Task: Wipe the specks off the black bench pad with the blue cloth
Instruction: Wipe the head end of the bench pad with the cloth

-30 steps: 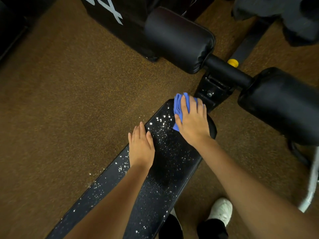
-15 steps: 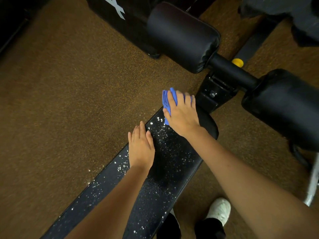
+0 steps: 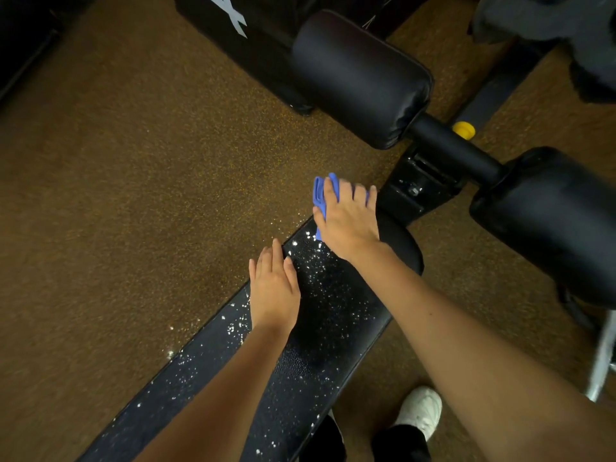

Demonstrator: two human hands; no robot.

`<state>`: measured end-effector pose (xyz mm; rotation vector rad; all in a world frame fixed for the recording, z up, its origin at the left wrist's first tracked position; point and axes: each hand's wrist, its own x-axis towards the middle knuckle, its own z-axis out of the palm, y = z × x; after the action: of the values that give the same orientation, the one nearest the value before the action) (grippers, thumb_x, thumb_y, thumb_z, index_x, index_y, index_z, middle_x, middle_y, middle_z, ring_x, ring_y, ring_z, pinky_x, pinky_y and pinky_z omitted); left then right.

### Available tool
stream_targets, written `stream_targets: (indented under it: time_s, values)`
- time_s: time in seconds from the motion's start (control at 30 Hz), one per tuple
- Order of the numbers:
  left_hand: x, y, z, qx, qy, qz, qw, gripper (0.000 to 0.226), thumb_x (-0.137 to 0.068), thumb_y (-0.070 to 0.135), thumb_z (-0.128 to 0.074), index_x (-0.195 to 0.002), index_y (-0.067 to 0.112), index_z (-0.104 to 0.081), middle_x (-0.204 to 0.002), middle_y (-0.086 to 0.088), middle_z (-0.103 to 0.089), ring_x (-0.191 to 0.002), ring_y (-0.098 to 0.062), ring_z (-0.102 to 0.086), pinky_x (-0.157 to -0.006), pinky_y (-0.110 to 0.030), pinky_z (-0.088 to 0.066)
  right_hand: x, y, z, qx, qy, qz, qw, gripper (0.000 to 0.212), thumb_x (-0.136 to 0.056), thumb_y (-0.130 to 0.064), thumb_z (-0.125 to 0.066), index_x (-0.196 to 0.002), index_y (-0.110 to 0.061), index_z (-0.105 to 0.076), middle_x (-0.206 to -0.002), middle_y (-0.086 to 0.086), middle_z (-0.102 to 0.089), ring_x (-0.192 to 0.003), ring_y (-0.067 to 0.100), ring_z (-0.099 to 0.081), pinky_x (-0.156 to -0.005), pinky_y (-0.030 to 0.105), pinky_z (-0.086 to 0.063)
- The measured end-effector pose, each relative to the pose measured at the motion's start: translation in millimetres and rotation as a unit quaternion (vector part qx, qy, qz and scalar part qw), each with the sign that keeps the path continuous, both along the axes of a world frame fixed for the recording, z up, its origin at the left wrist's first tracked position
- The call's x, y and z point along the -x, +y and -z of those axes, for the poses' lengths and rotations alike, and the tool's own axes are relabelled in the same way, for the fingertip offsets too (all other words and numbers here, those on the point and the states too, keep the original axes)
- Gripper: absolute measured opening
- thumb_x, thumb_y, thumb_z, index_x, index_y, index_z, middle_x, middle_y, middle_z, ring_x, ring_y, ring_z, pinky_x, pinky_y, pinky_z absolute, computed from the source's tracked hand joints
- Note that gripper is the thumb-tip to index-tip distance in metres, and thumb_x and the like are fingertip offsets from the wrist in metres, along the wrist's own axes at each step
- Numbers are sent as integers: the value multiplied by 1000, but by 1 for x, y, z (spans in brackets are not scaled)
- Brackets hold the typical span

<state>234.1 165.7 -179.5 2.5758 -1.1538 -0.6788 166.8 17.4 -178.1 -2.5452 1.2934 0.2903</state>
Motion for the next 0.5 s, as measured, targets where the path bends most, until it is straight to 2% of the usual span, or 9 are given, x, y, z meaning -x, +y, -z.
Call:
stream_targets:
  time_s: [0.07,0.13,0.23,0.33,0.4,0.5]
  values:
    - [0,0,-1,-4,4,-3,1000,49,-101,24,-17,-146,6,-15,-149,-12,-30,-140,-19,-18,-115,-30,1,17,5,0,18,-9,-17,1000,62,-94,-43,-23,-145,-8,-25,-139,19,-37,-125,39,-37,-107,58,-23]
    - [1,-1,-2,-6,5,-2,1000,49,-101,23,-17,-146,5,-15,-149,-12,-29,-141,-20,-18,-115,-30,2,44,16,0,27,-15,13,999,63,-93,-43,-22,-145,-7,-26,-141,20,-35,-128,40,-35,-106,58,-25]
    - [2,-3,-2,-4,3,-3,1000,49,-101,23,-18,-146,4,-15,-149,-13,-30,-141,-21,-18,-115,-31,2,72,34,0,14,-16,87,996,66,-93,-42,-26,-147,-5,-21,-148,22,-26,-135,43,-26,-107,58,-22]
    - [3,-2,-2,2,-5,-10,1000,48,-102,23,-17,-145,3,-17,-147,-15,-32,-140,-22,-21,-115,-32,1,59,33,-1,-1,0,107,994,69,-92,-44,-20,-148,-6,-10,-154,20,-13,-139,44,-12,-111,58,-12]
    - [4,-2,-1,6,-10,-10,1000,50,-101,26,-13,-145,2,-19,-146,-16,-34,-139,-24,-22,-115,-33,0,40,24,0,4,2,84,996,69,-92,-44,-18,-149,-7,-8,-155,18,-10,-140,42,-8,-111,58,-8]
    - [4,-2,1,7,-10,-12,1000,51,-100,26,-13,-145,2,-20,-146,-16,-34,-139,-24,-23,-115,-34,-1,26,12,3,15,2,10,1000,65,-93,-42,-21,-148,-9,-12,-155,16,-13,-140,41,-12,-110,58,-12]
